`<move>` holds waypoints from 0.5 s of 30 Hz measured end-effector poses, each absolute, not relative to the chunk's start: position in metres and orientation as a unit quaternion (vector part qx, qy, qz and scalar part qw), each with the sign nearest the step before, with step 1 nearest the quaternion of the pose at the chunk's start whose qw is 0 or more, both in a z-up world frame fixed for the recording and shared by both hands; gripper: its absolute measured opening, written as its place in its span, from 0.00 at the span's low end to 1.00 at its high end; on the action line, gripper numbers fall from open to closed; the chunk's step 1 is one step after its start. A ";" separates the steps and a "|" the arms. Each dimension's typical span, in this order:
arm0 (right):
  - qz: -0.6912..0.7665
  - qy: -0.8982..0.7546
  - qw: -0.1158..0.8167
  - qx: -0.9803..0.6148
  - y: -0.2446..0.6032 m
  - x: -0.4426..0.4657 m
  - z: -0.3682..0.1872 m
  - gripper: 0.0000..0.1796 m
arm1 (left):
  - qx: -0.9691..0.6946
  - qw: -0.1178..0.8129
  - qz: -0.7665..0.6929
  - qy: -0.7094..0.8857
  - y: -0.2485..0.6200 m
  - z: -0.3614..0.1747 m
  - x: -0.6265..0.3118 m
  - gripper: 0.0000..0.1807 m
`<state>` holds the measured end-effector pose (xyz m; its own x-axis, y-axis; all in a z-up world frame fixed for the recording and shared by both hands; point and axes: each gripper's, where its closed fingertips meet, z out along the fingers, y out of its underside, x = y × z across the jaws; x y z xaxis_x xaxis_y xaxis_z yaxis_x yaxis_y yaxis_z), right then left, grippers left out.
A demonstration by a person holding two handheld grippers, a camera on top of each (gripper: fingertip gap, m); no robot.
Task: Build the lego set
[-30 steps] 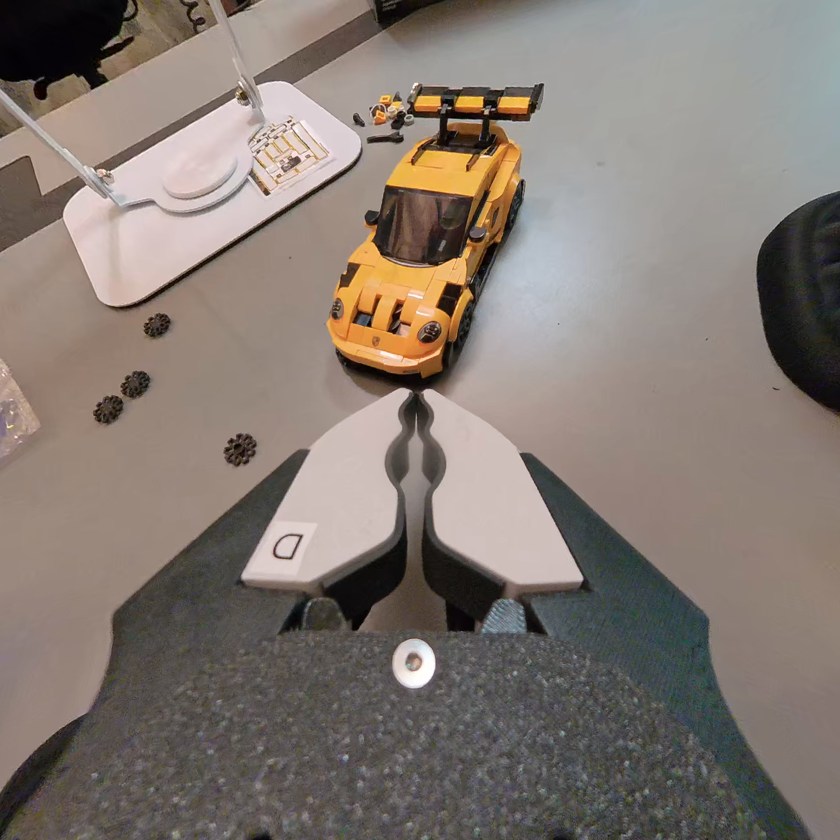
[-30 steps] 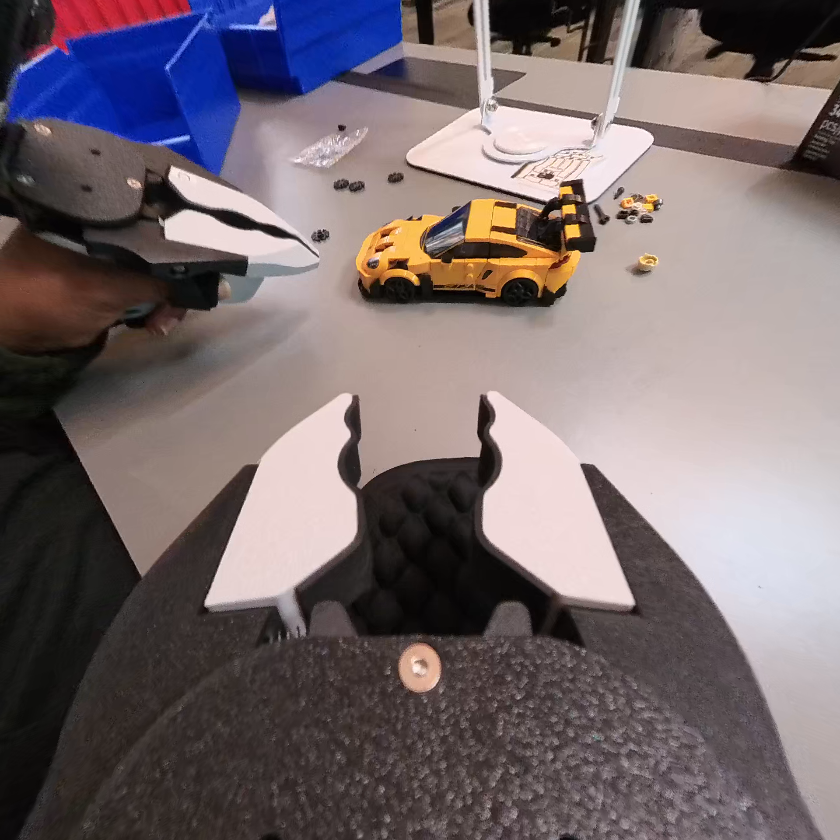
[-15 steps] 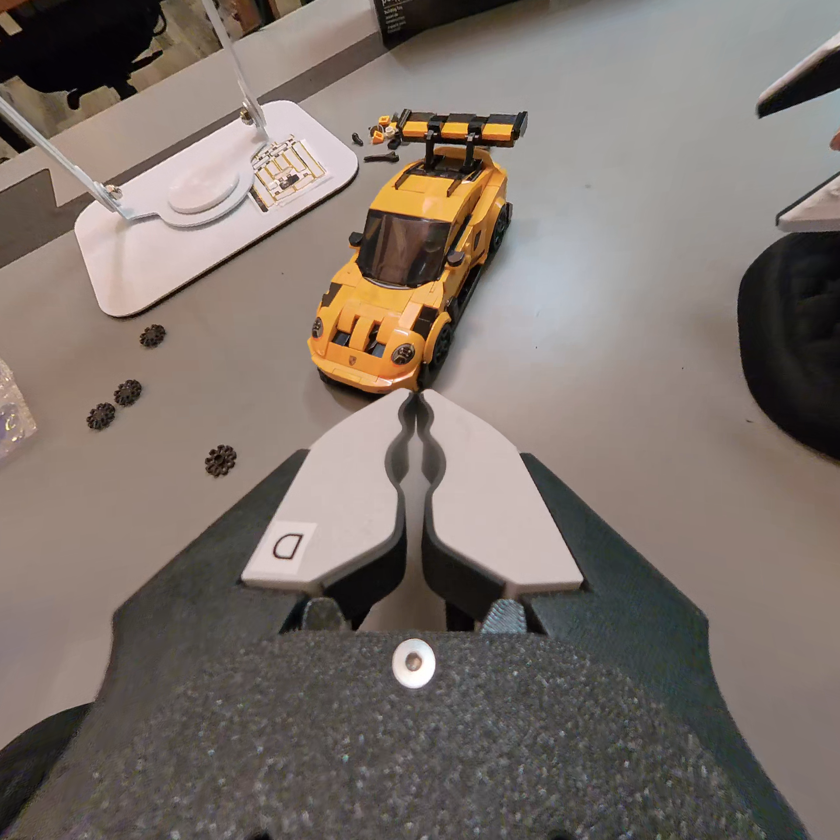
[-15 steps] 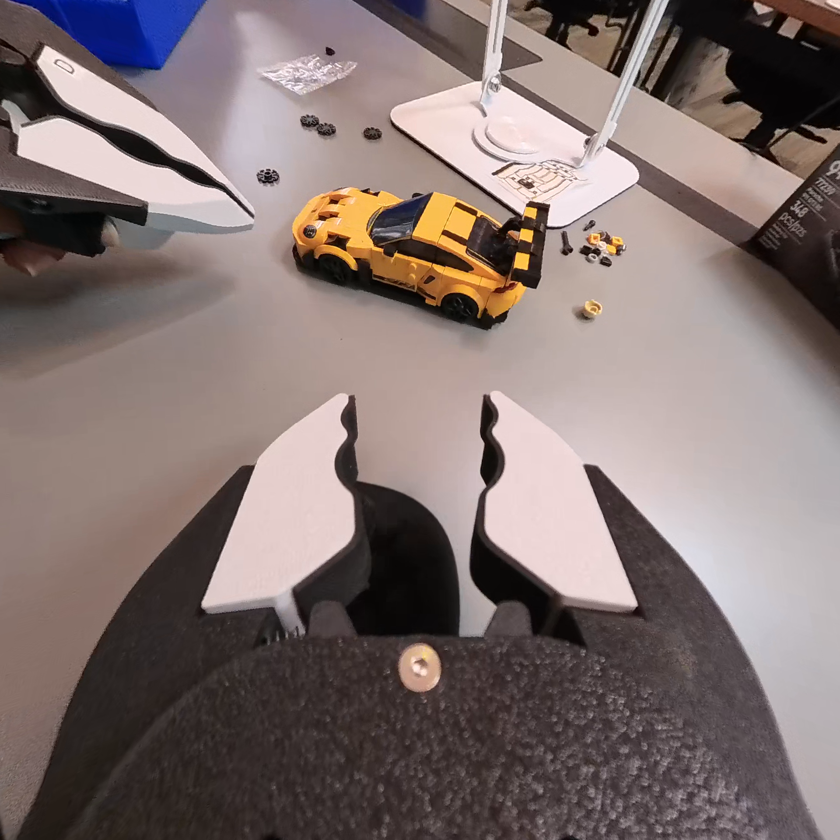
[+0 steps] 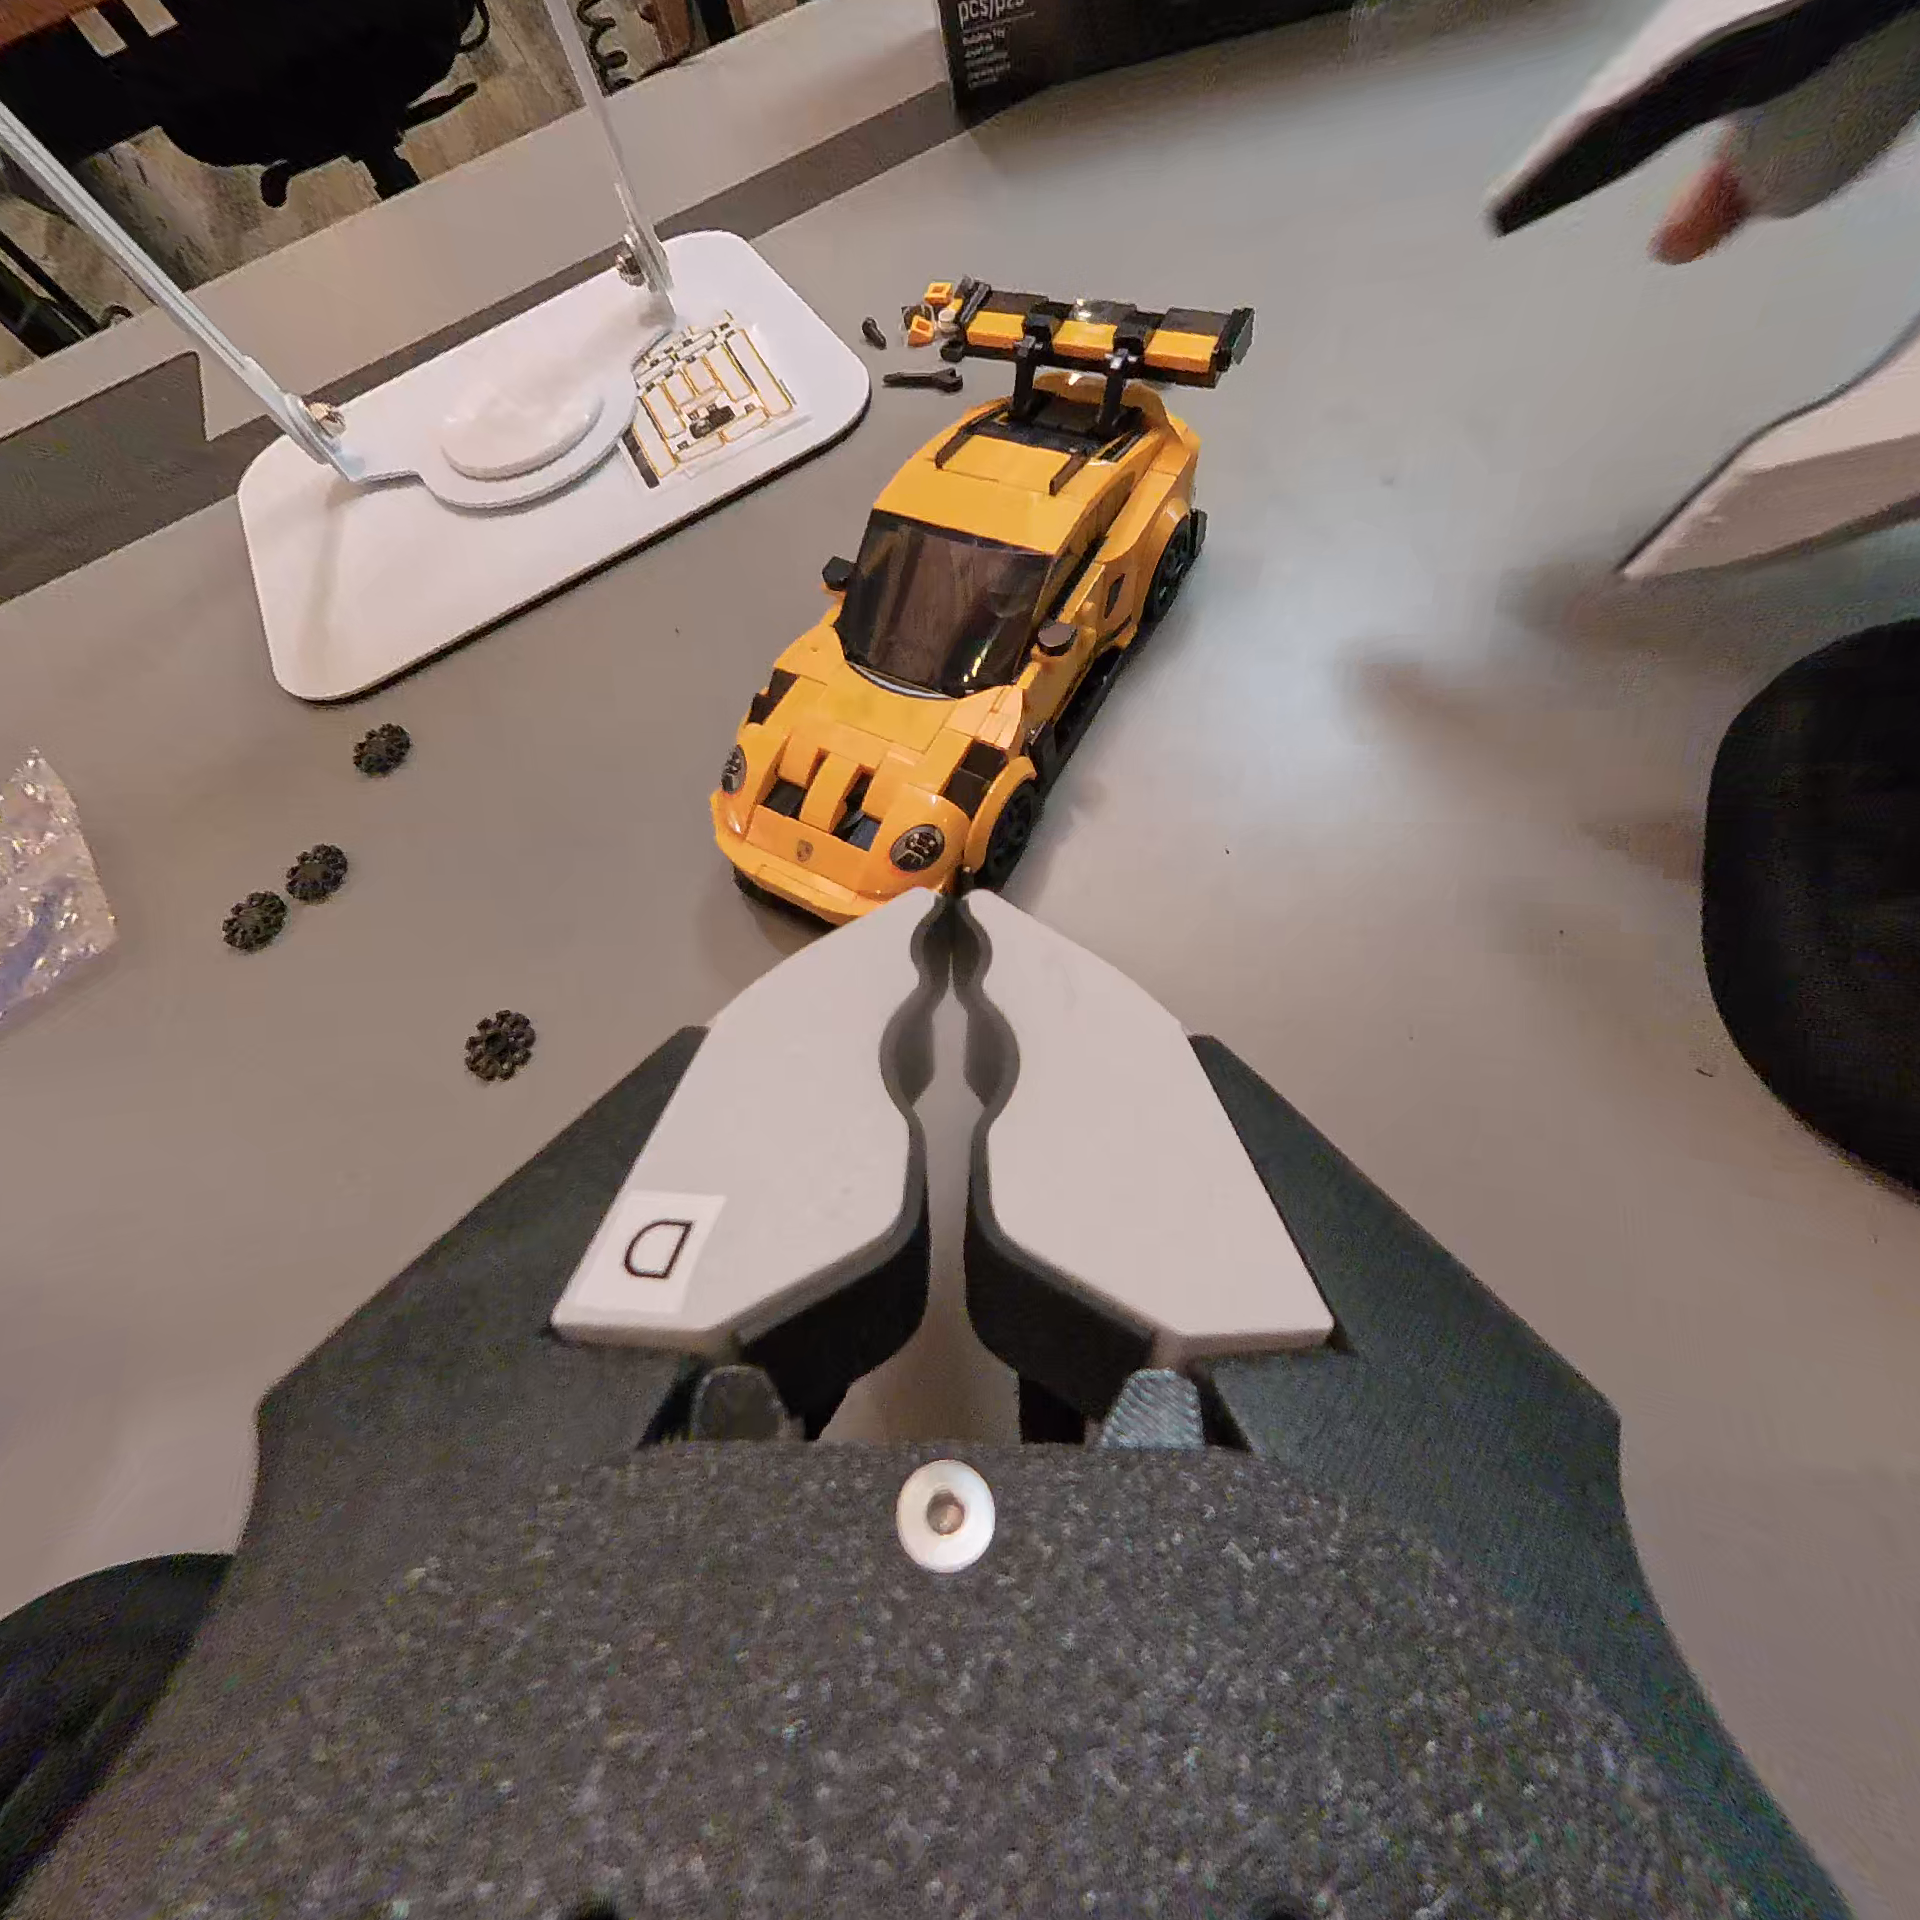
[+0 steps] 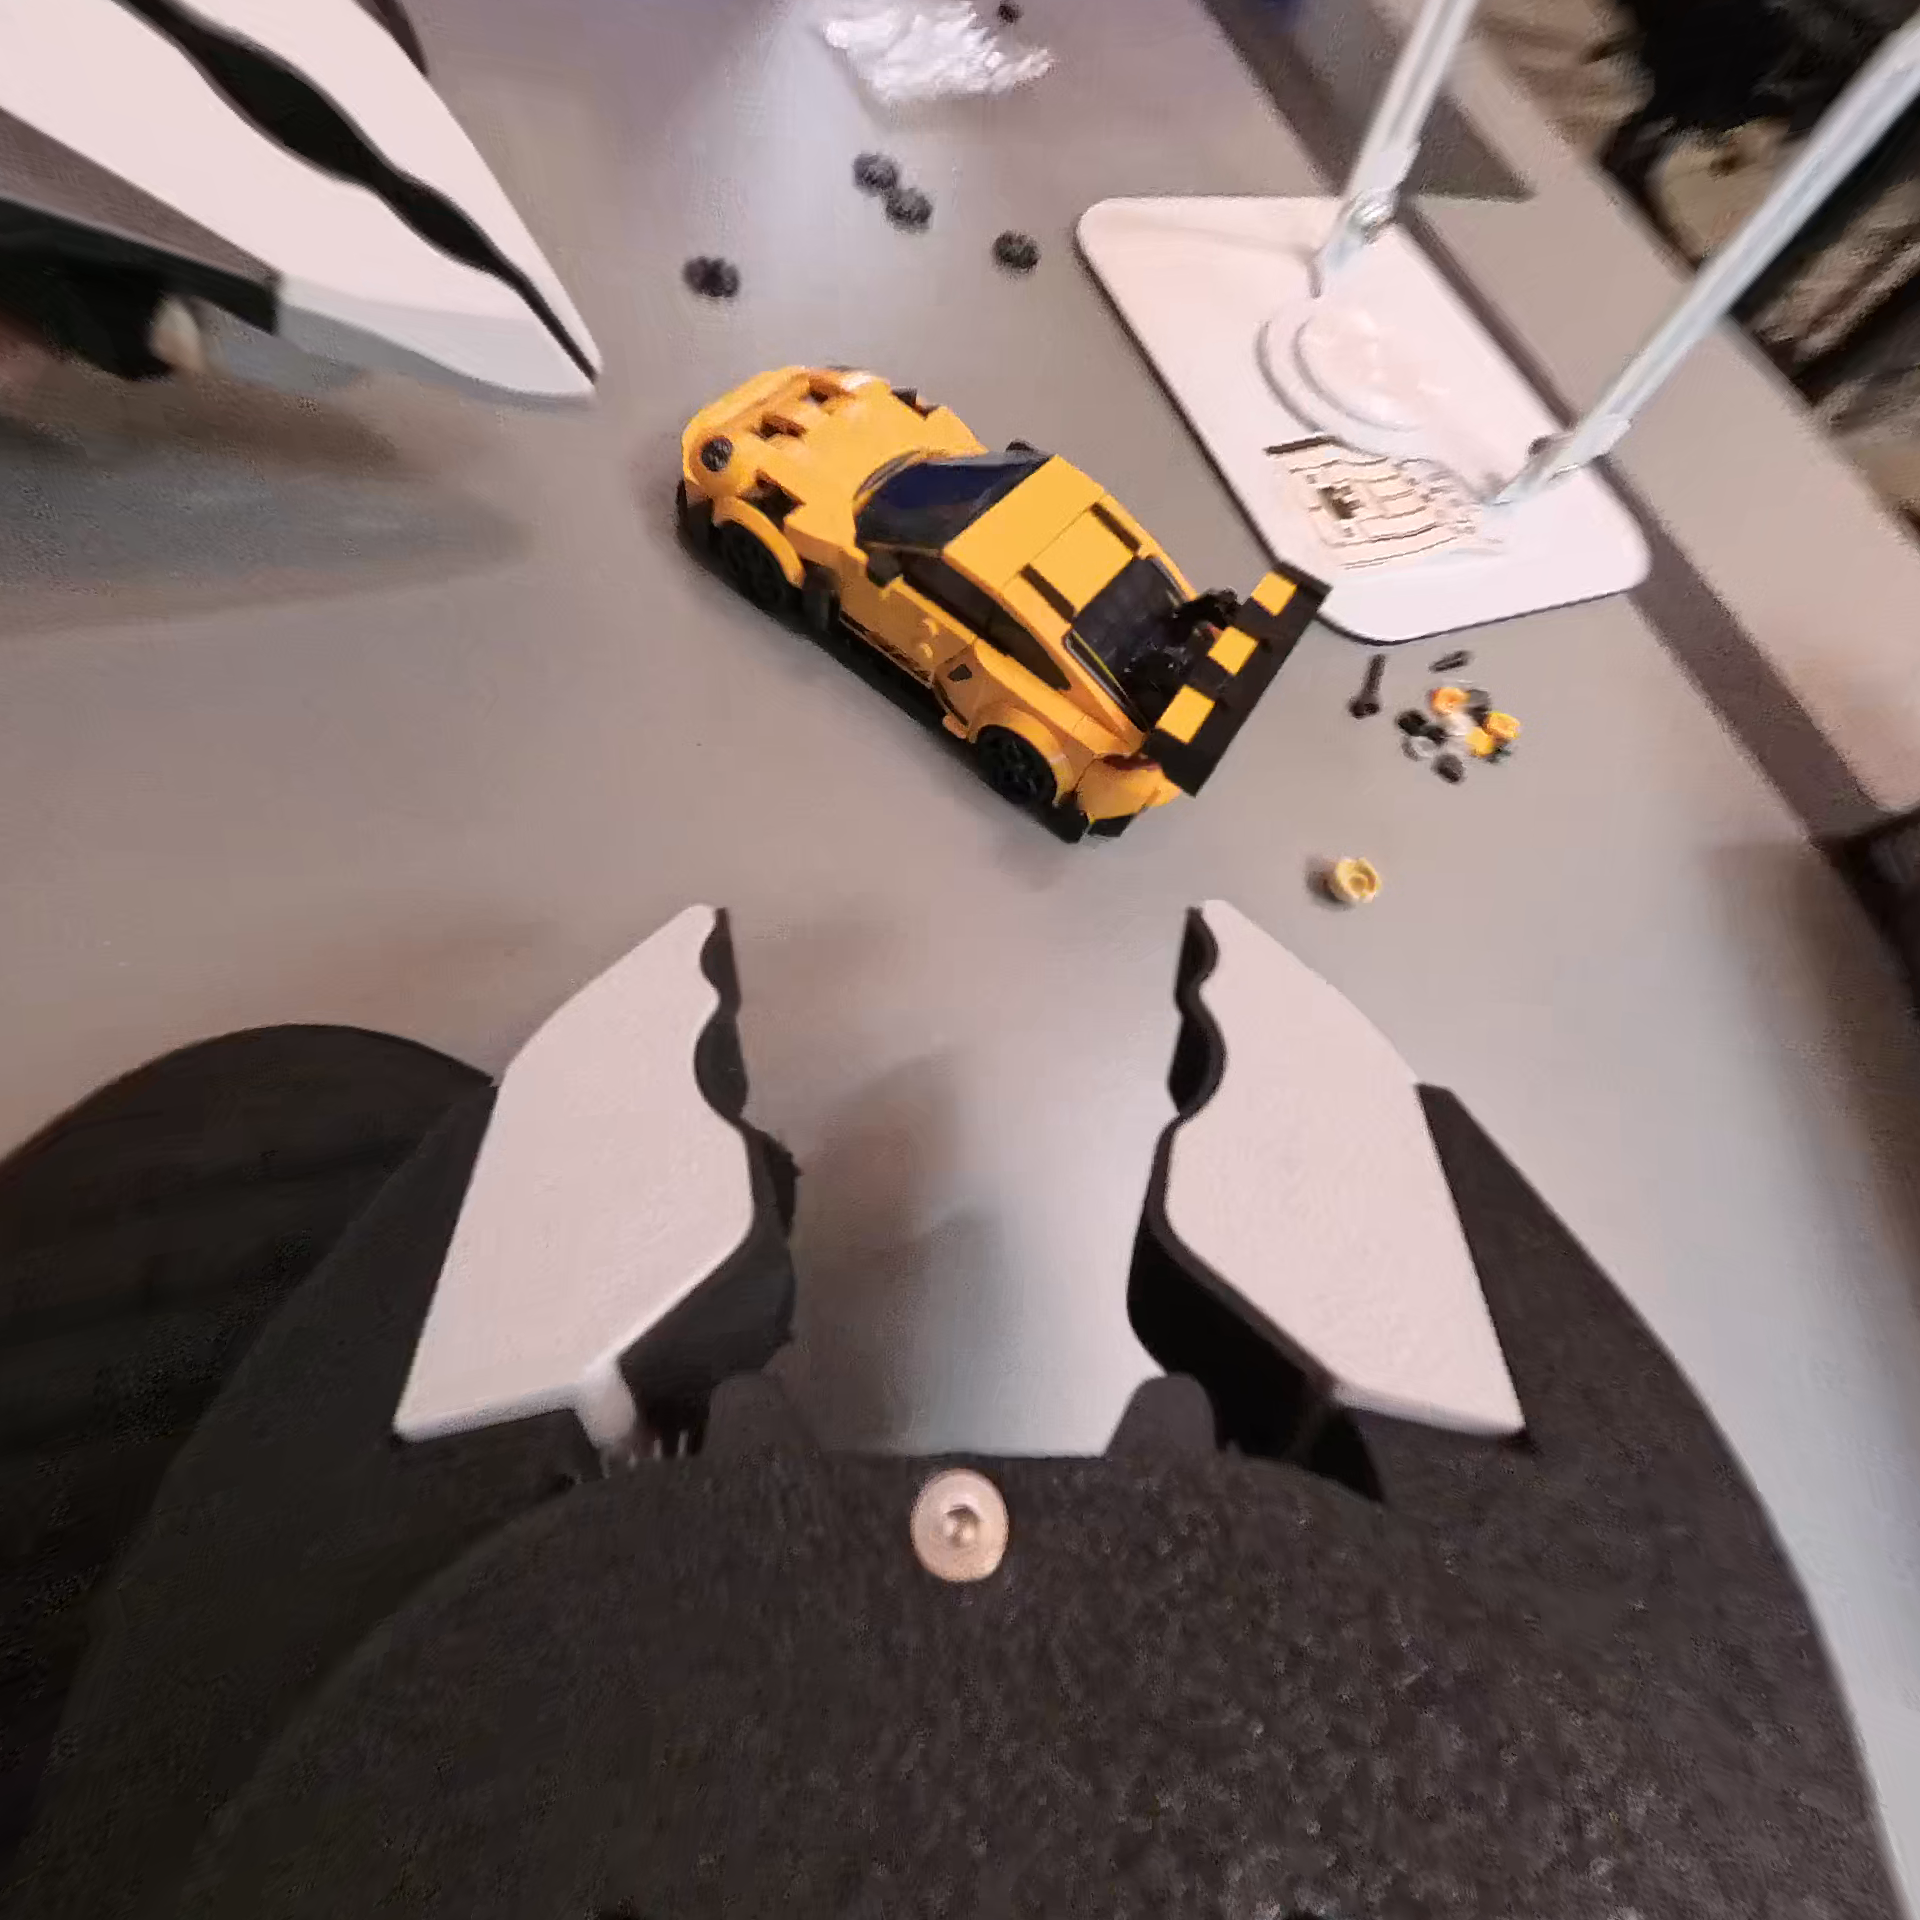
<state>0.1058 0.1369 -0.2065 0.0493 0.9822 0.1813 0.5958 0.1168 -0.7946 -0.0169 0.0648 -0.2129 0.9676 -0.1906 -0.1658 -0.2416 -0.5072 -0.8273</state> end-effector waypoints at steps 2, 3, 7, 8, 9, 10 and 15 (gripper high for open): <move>0.284 -0.660 0.344 -0.605 0.152 0.093 -0.218 0.50 | -0.866 0.483 0.027 0.122 0.065 -0.211 -0.018 0.00; 0.295 -0.669 0.337 -0.593 0.159 0.086 -0.221 0.50 | -0.866 0.484 0.027 0.120 0.065 -0.211 -0.020 0.00; 0.303 -0.715 0.293 -0.557 0.181 0.062 -0.237 0.53 | -0.866 0.488 0.026 0.109 0.064 -0.209 -0.029 0.00; 0.305 -0.725 0.281 -0.549 0.185 0.058 -0.242 0.54 | -0.866 0.489 0.025 0.105 0.064 -0.208 -0.031 0.00; 0.309 -0.734 0.268 -0.542 0.187 0.053 -0.245 0.55 | -0.865 0.490 0.025 0.101 0.064 -0.207 -0.033 0.00; 0.314 -0.742 0.259 -0.533 0.189 0.048 -0.248 0.57 | -0.865 0.492 0.024 0.099 0.065 -0.206 -0.034 0.00; 0.335 -0.764 0.250 -0.491 0.192 0.027 -0.248 0.56 | -0.868 0.486 0.018 0.100 0.068 -0.214 -0.031 0.00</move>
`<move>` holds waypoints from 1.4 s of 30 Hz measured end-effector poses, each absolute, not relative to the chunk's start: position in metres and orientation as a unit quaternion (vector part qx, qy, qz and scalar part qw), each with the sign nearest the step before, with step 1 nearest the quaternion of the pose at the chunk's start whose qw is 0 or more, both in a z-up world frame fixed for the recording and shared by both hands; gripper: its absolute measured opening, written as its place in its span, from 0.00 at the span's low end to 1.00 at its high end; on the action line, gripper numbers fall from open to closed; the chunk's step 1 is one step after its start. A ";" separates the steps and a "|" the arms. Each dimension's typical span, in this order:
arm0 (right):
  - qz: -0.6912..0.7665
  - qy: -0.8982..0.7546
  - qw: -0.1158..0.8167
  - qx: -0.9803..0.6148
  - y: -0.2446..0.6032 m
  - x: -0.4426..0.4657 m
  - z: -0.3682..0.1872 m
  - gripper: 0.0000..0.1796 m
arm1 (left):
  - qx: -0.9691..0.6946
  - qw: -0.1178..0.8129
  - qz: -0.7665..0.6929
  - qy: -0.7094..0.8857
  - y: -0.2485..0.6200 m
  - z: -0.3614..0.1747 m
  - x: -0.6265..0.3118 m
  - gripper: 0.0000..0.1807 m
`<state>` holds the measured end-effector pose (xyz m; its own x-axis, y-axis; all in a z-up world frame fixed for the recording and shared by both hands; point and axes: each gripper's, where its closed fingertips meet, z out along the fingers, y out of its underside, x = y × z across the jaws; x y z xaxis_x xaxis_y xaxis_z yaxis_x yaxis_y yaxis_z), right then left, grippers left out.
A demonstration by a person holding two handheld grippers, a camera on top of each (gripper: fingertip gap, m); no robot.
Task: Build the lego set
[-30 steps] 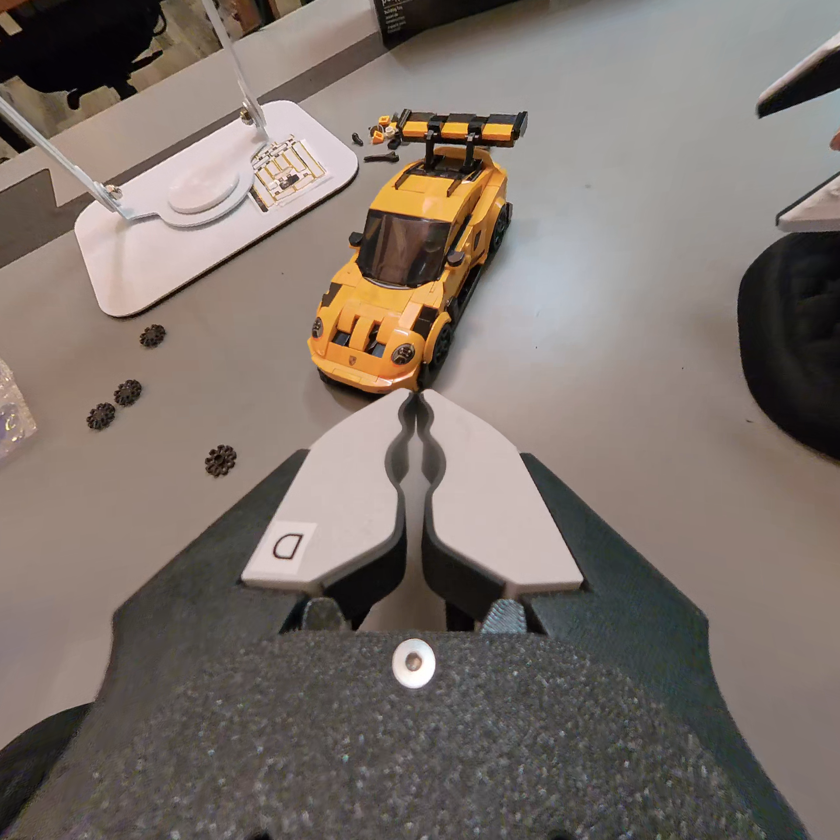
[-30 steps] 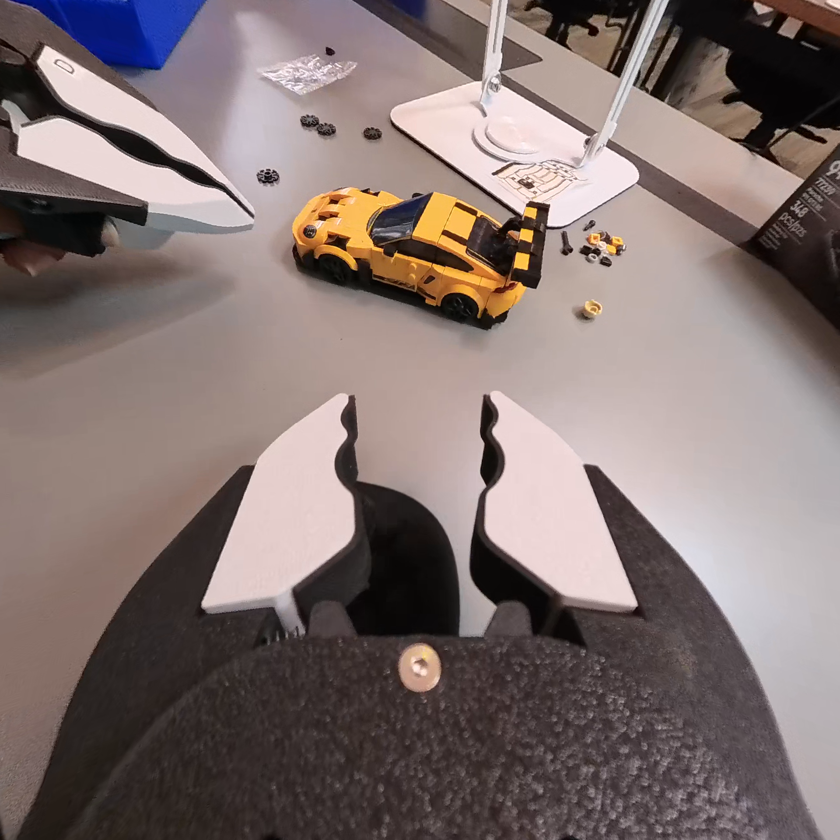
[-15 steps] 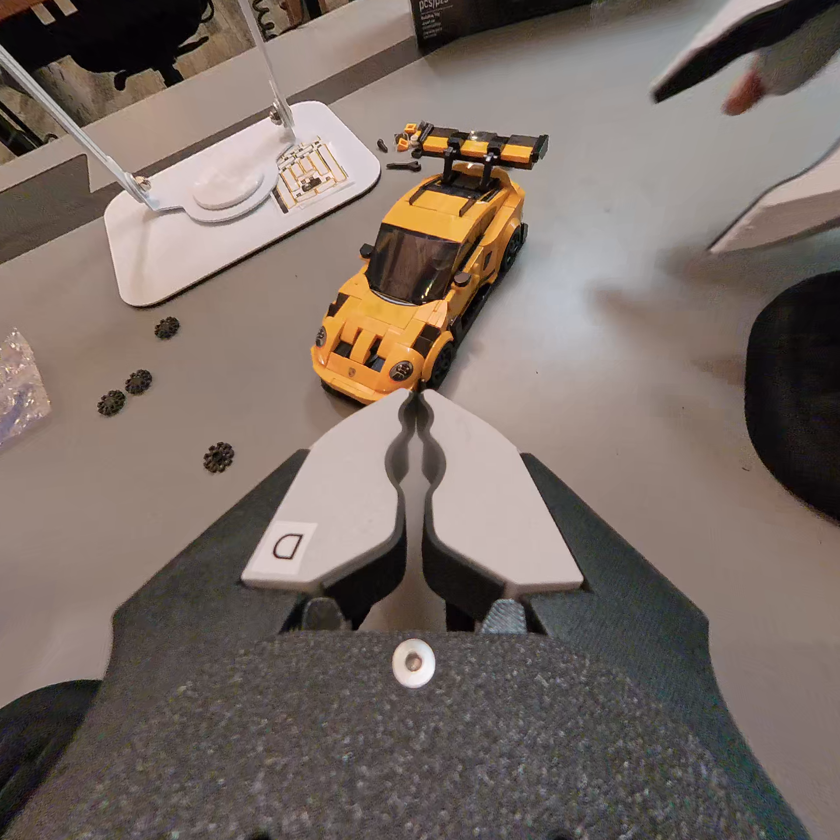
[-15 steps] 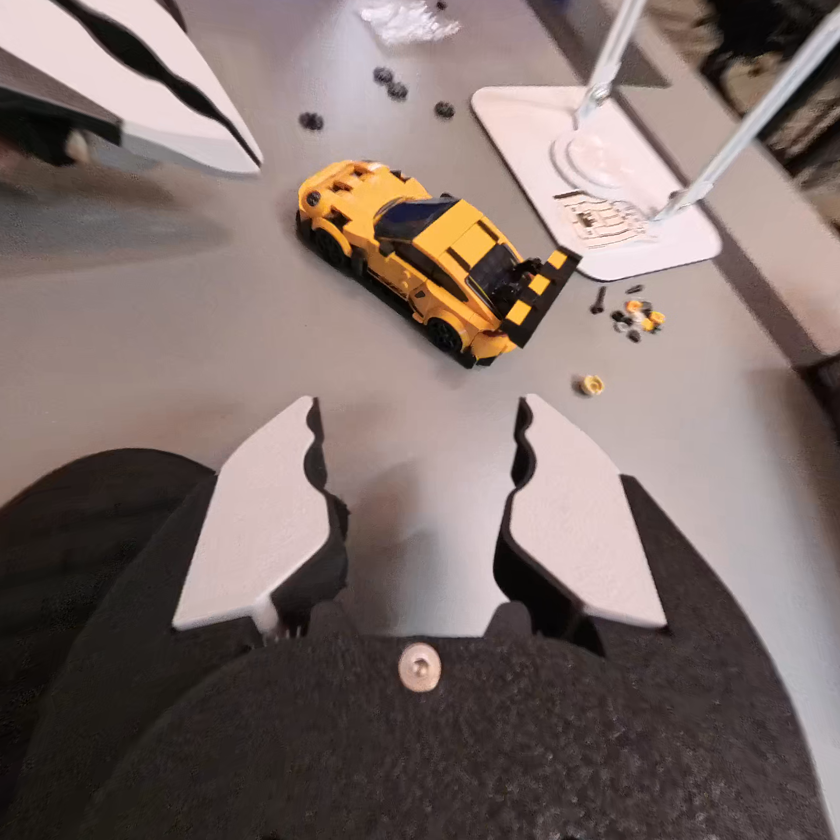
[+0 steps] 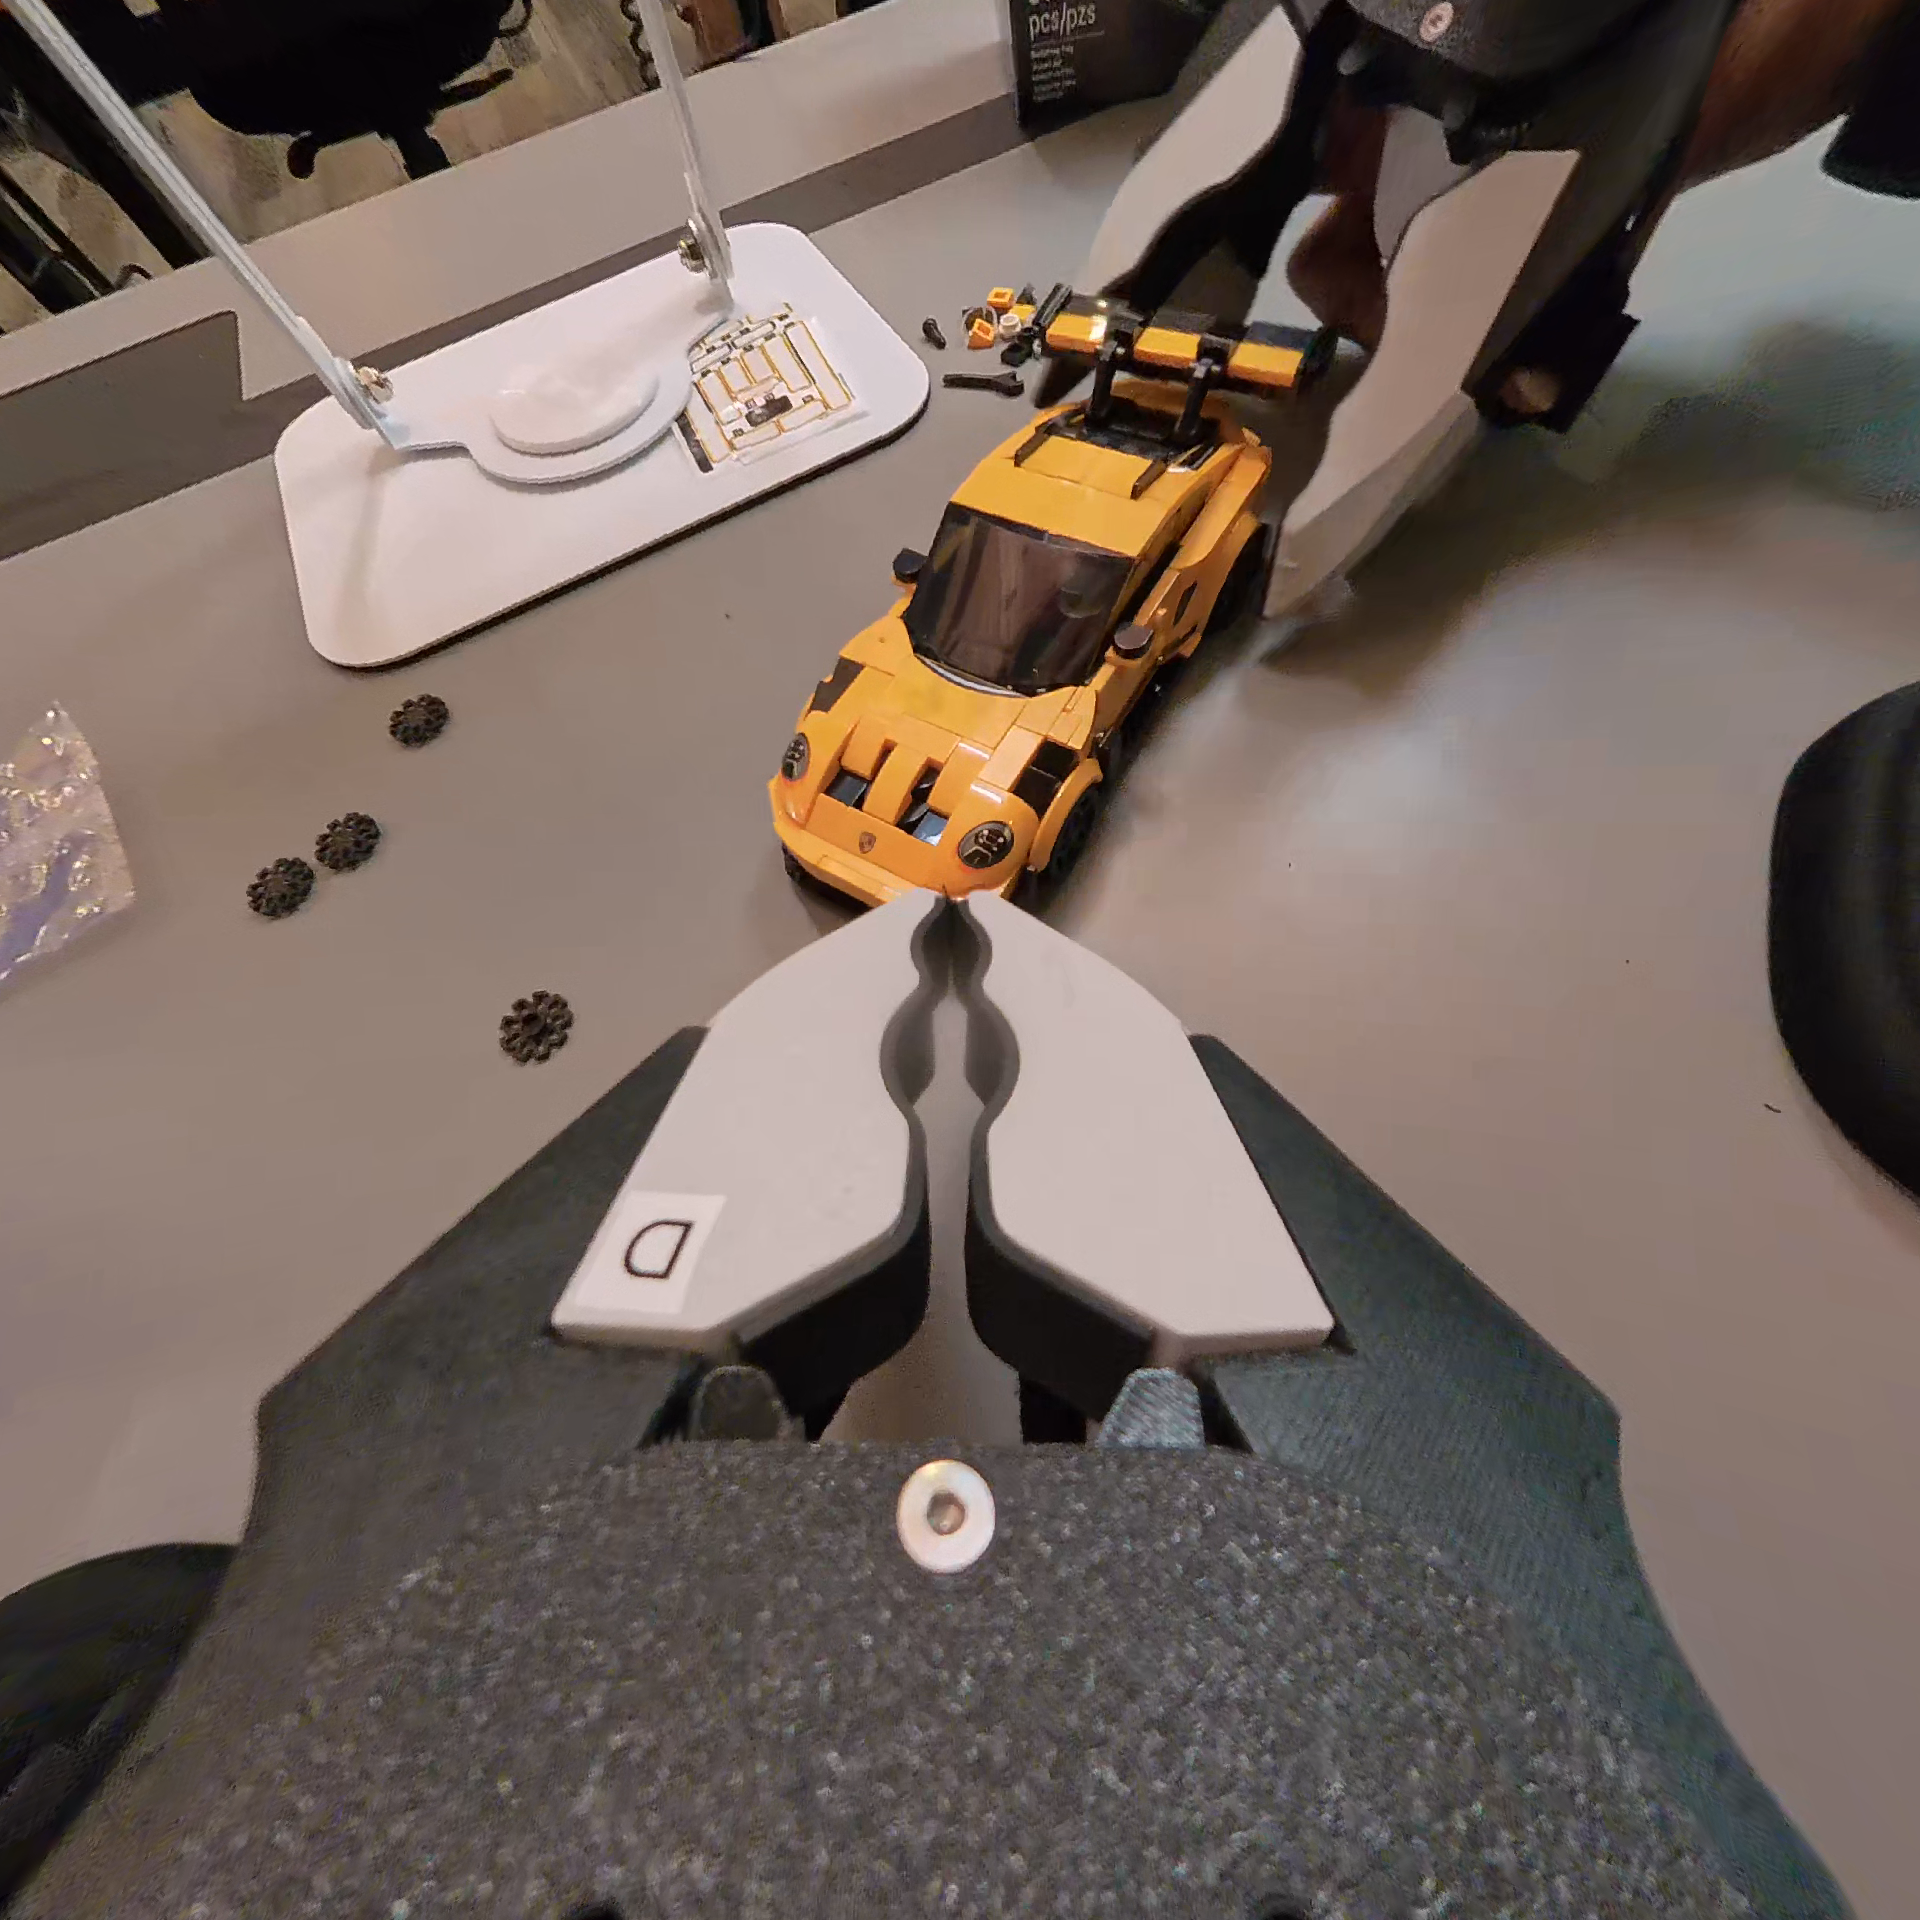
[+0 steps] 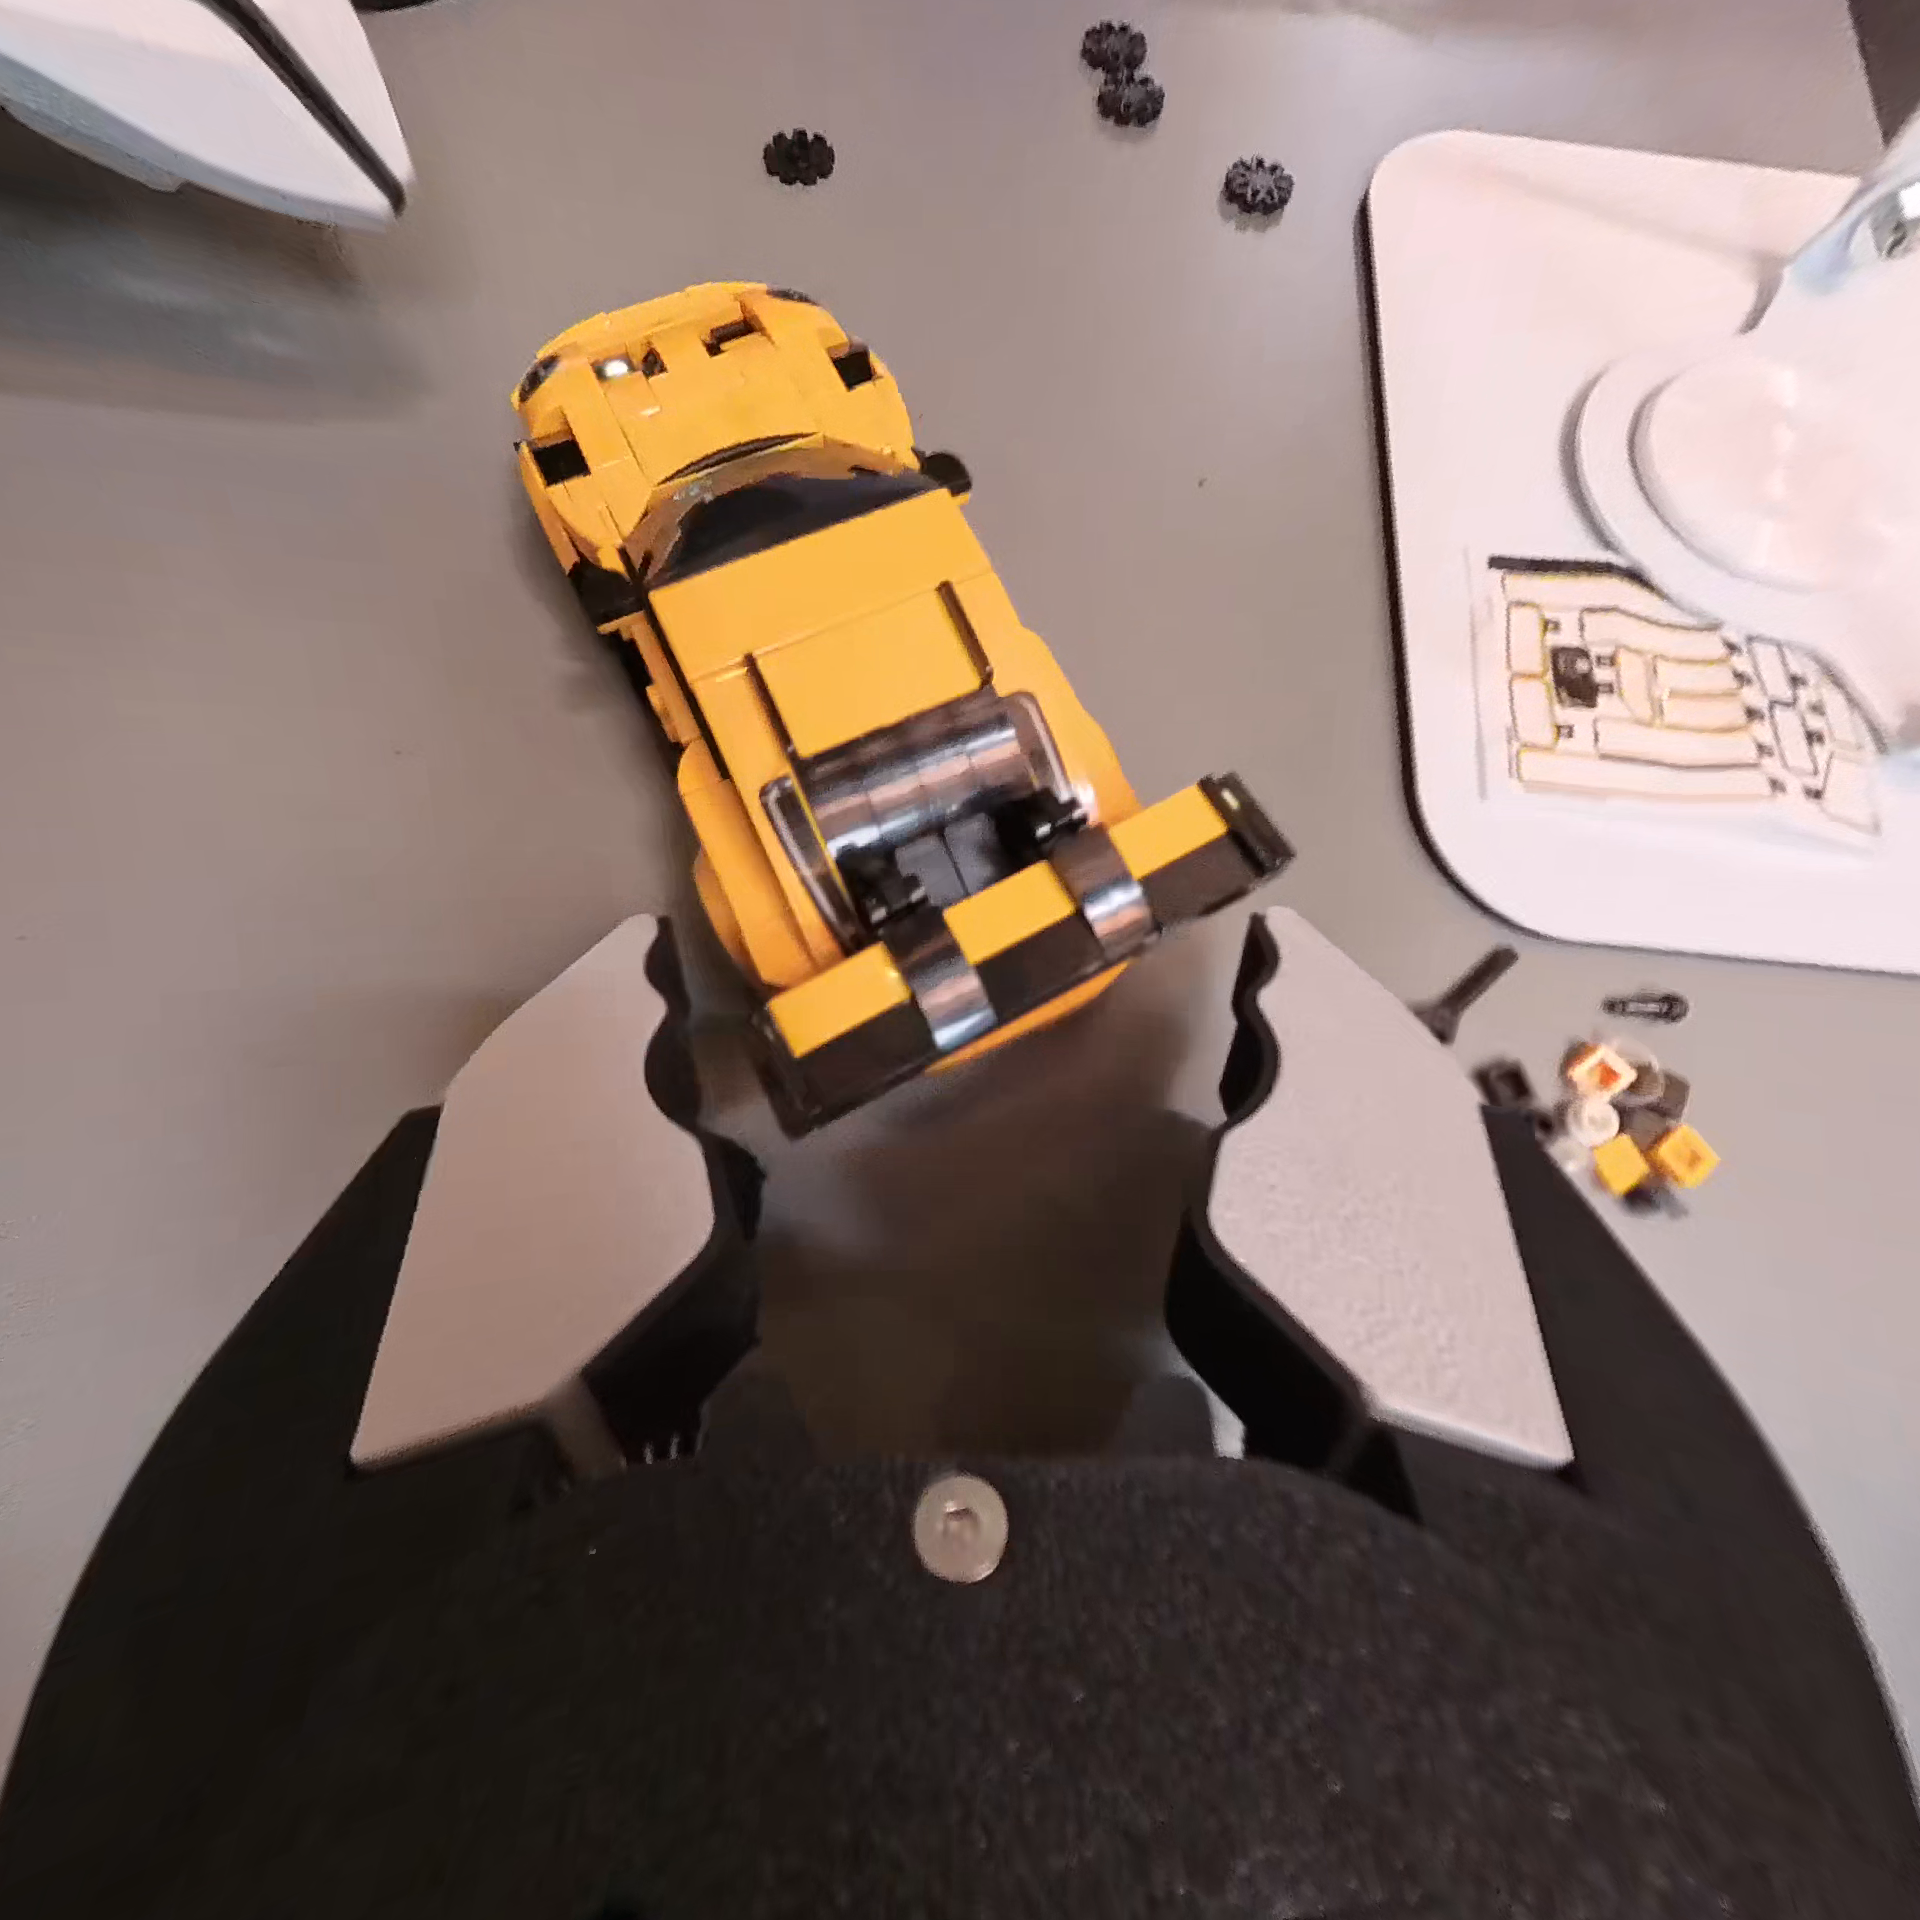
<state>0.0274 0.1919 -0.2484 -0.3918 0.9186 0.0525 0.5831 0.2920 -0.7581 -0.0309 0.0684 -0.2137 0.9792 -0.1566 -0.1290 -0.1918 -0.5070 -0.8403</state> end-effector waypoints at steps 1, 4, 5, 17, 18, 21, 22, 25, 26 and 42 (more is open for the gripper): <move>0.340 -0.765 0.253 -0.485 0.190 0.025 -0.247 0.53 | -0.869 0.485 0.018 0.101 0.069 -0.215 -0.031 0.00; 0.345 -0.764 0.260 -0.479 0.182 0.024 -0.245 0.43 | -0.870 0.483 0.012 0.099 0.071 -0.216 -0.032 0.00; 0.342 -0.763 0.265 -0.480 0.179 0.024 -0.244 0.42 | -0.870 0.483 0.008 0.099 0.071 -0.216 -0.031 0.00; 0.244 -0.779 0.295 -0.497 0.169 0.041 -0.210 0.55 | -0.864 0.493 -0.009 0.105 0.059 -0.215 -0.029 0.00; 0.236 -0.792 0.285 -0.485 0.164 0.037 -0.201 0.54 | -0.863 0.494 -0.012 0.105 0.060 -0.214 -0.028 0.00; 0.174 -0.846 0.228 -0.449 0.149 0.020 -0.199 0.51 | -0.864 0.491 -0.016 0.110 0.060 -0.215 -0.025 0.00; 0.154 -0.862 0.198 -0.441 0.145 0.014 -0.206 0.50 | -0.864 0.490 -0.015 0.112 0.060 -0.215 -0.024 0.00; 0.099 -0.893 0.131 -0.420 0.140 0.004 -0.228 0.51 | -0.864 0.490 -0.011 0.115 0.056 -0.214 -0.025 0.00; 0.091 -0.899 0.113 -0.414 0.138 0.002 -0.234 0.51 | -0.864 0.491 -0.010 0.116 0.054 -0.213 -0.026 0.00; 0.110 -0.878 0.031 -0.465 0.143 -0.002 -0.224 0.39 | -0.864 0.493 0.007 0.099 0.044 -0.201 -0.051 0.00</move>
